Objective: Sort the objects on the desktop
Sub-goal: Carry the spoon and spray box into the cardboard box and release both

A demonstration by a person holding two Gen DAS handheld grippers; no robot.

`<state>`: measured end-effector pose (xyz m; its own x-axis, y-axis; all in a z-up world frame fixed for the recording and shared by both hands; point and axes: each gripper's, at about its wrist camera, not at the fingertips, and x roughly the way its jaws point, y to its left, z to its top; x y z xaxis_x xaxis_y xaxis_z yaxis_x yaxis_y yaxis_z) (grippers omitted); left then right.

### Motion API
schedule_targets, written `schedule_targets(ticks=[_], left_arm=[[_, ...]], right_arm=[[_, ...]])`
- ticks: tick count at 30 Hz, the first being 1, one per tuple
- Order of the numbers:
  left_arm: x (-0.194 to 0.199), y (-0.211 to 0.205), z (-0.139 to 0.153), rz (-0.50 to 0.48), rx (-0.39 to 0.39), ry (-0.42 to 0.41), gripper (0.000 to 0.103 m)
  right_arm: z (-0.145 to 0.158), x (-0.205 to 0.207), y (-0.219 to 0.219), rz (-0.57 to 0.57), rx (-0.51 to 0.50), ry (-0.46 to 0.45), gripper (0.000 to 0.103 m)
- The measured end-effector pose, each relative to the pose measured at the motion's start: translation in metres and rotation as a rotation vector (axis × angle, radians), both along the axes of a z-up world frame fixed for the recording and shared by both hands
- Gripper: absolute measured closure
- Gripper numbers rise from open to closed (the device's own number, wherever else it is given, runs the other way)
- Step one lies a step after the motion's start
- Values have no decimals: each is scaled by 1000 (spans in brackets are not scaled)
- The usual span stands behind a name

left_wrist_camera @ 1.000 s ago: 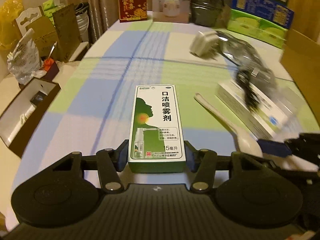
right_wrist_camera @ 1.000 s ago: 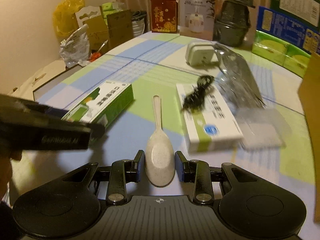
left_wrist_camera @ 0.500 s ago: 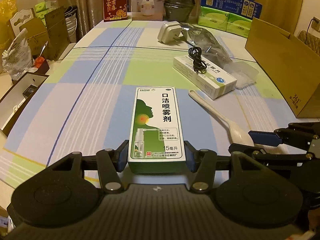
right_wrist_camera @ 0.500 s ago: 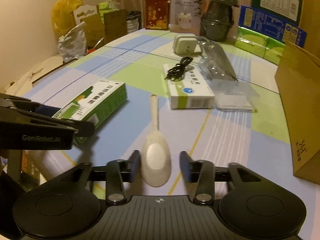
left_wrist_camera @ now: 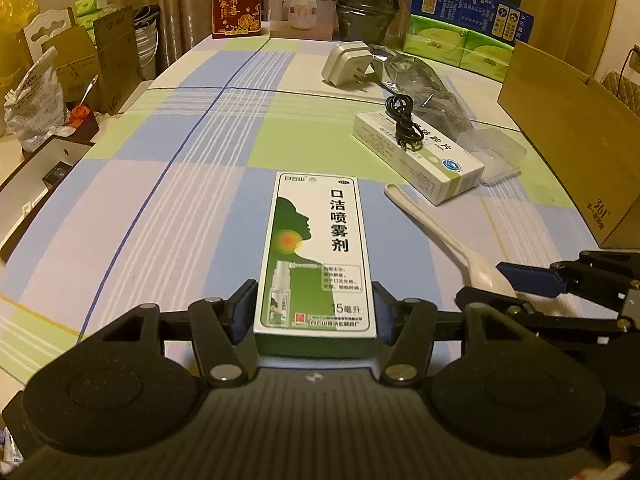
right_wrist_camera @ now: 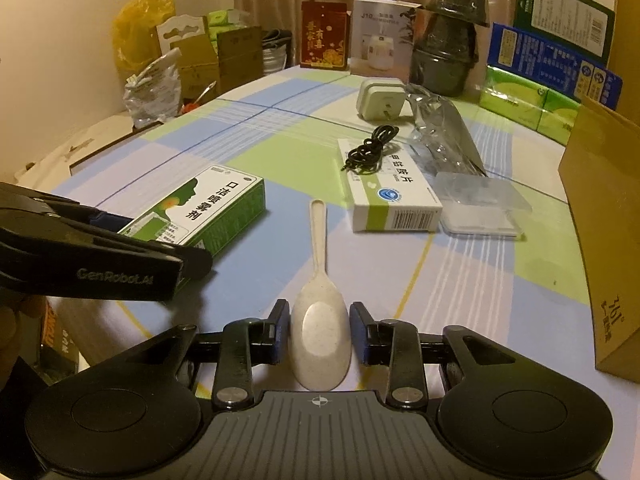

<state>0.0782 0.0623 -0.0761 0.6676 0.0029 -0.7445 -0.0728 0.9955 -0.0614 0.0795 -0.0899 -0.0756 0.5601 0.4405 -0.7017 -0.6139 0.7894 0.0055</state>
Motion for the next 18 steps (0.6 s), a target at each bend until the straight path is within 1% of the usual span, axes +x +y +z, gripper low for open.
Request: schedule_targets(ticks=[8, 10, 13, 18], left_arm=[[9, -4, -3, -8, 39, -11, 49], [10, -6, -3, -13, 53, -11, 52], [10, -7, -3, -17, 67, -7, 52], [8, -6, -2, 0, 66, -8, 53]], right_arm=[[3, -2, 0, 2, -3, -23, 74], [4, -2, 0, 2, -1, -24, 74], [5, -2, -1, 1, 3, -28, 74], [11, -4, -2, 1, 16, -59, 74]])
